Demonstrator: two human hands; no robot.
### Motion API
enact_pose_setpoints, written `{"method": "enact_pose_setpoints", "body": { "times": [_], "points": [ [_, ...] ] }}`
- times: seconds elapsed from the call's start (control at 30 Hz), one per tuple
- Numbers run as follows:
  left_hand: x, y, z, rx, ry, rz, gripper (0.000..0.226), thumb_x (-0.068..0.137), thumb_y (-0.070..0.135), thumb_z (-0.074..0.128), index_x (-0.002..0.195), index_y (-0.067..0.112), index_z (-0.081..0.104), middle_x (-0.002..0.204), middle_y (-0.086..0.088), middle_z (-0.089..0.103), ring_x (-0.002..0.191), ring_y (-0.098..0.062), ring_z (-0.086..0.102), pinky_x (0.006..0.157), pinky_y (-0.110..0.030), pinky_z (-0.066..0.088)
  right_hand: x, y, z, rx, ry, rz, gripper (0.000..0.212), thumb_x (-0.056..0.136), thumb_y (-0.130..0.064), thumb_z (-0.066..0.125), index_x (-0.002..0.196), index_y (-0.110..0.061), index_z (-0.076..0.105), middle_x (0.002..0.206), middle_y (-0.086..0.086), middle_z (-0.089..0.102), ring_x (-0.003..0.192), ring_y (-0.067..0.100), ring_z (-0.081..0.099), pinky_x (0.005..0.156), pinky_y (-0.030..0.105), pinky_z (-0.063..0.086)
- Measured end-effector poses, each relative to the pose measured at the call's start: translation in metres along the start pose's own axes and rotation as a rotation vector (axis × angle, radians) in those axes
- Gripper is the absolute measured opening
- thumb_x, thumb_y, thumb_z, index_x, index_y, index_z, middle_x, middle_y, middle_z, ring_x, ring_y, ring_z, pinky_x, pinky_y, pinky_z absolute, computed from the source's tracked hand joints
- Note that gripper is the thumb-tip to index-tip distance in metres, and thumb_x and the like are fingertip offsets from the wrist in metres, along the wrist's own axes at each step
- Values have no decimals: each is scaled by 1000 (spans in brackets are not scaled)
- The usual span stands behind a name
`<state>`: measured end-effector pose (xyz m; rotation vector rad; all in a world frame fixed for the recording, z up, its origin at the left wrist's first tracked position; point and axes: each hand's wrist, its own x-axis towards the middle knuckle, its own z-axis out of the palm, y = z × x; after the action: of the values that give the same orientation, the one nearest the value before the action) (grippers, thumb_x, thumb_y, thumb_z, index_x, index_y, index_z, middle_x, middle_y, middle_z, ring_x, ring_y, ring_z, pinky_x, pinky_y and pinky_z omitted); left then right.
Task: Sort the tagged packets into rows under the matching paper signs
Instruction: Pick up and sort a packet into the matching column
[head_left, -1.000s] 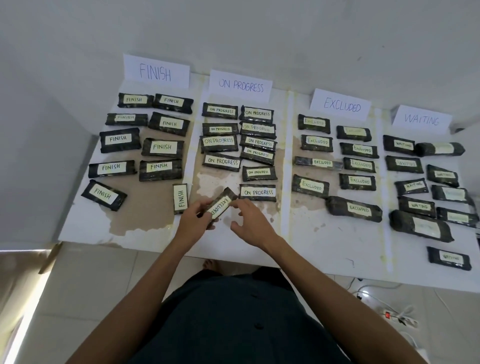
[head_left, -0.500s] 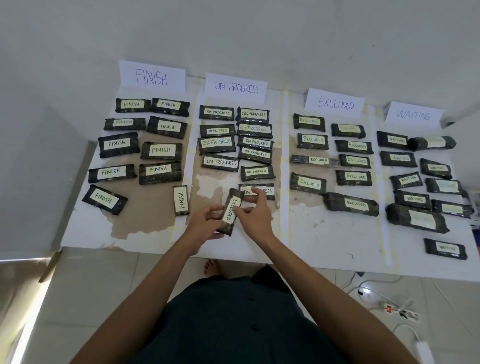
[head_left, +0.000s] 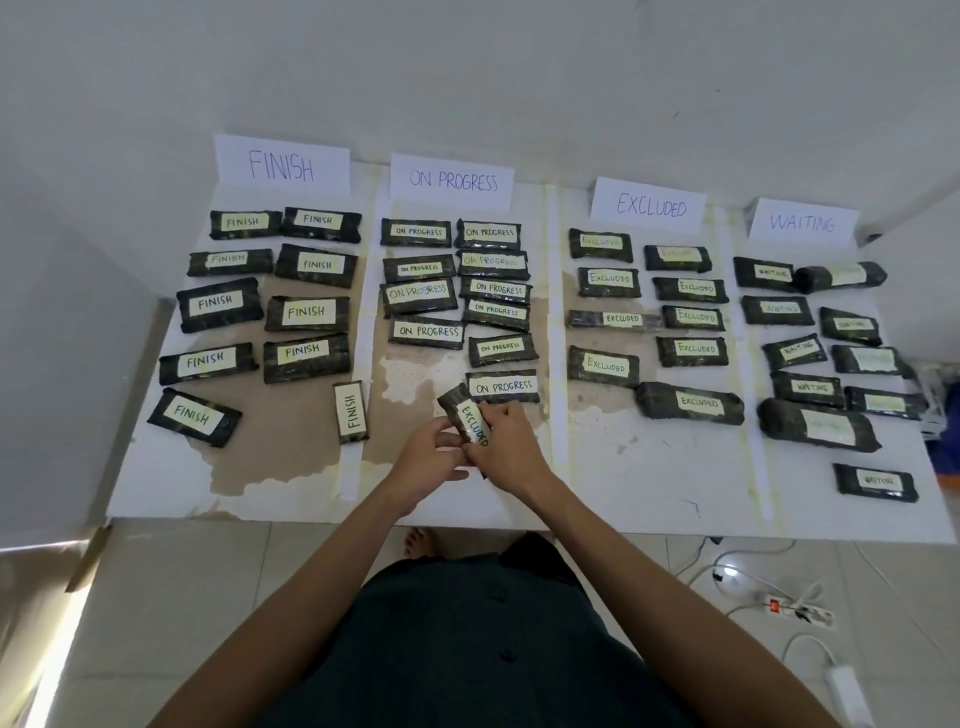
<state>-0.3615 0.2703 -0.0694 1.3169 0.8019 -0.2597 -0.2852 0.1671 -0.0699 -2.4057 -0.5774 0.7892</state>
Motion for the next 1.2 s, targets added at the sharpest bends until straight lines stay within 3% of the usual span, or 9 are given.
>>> {"method": "enact_pose_setpoints", "body": {
  "times": [0.13, 0.3, 0.4, 0.5, 0.7, 0.87, 1.07, 1.2],
  "points": [
    [8, 2, 14, -60, -3, -59, 32, 90, -1, 47, 116, 16, 52, 95, -10, 66, 82, -20, 67, 71, -31, 57, -2, 13, -10, -164, 2, -42, 53, 79, -25, 68, 126, -11, 48, 115, 13, 42, 101, 28, 49, 88, 38, 48],
    [10, 7, 29, -44, -27, -39, 22, 91, 8, 51, 111, 15, 56, 97, -6, 69, 84, -18, 69, 74, -32, 57, -6, 26, -27, -194, 70, -106, 54, 79, -14, 66, 129, -5, 48, 119, 15, 48, 106, 30, 50, 89, 37, 47],
    [13, 9, 37, 112, 2, 23, 24, 90, 9, 49, 112, 20, 53, 100, 0, 68, 88, -15, 66, 75, -30, 54, -6, 43, -42, -208, 111, -90, 58, 75, -4, 65, 132, -7, 49, 116, 15, 52, 105, 32, 50, 89, 41, 47],
    [20, 8, 44, 309, -3, 108, 36, 89, 7, 48, 118, 28, 50, 99, 7, 63, 83, -10, 59, 62, -21, 47, 0, 70, -63, -325, 135, -30, 55, 75, 1, 60, 129, -10, 52, 116, 13, 55, 104, 32, 47, 87, 41, 45],
    [39, 4, 86, 597, -86, 219, 44, 90, 12, 49, 132, 21, 45, 124, -2, 55, 106, -16, 53, 88, -28, 45, 7, 134, -107, -487, 93, 23, 48, 75, 7, 55, 119, -10, 60, 115, 12, 58, 103, 35, 47, 82, 41, 44],
    [46, -7, 117, 759, -127, 257, 48, 90, 11, 48, 137, 18, 40, 139, -4, 45, 124, -20, 44, 100, -37, 42, 2, 175, -120, -496, 32, -5, 43, 74, 7, 59, 114, -8, 62, 112, 14, 60, 99, 34, 51, 81, 43, 46],
    [40, -14, 120, 805, -62, 285, 46, 90, 13, 46, 136, 20, 42, 138, 1, 44, 127, -18, 41, 101, -33, 39, 1, 174, -115, -544, 36, -101, 50, 61, 0, 71, 110, -6, 63, 104, 17, 61, 90, 39, 56, 71, 41, 46],
    [31, -10, 98, 753, 50, 328, 41, 89, 12, 48, 130, 18, 48, 129, -2, 49, 120, -18, 45, 98, -33, 41, 3, 135, -99, -496, 37, -248, 45, 74, -10, 66, 118, -8, 59, 114, 15, 58, 99, 36, 53, 78, 42, 45]
  ]
}}
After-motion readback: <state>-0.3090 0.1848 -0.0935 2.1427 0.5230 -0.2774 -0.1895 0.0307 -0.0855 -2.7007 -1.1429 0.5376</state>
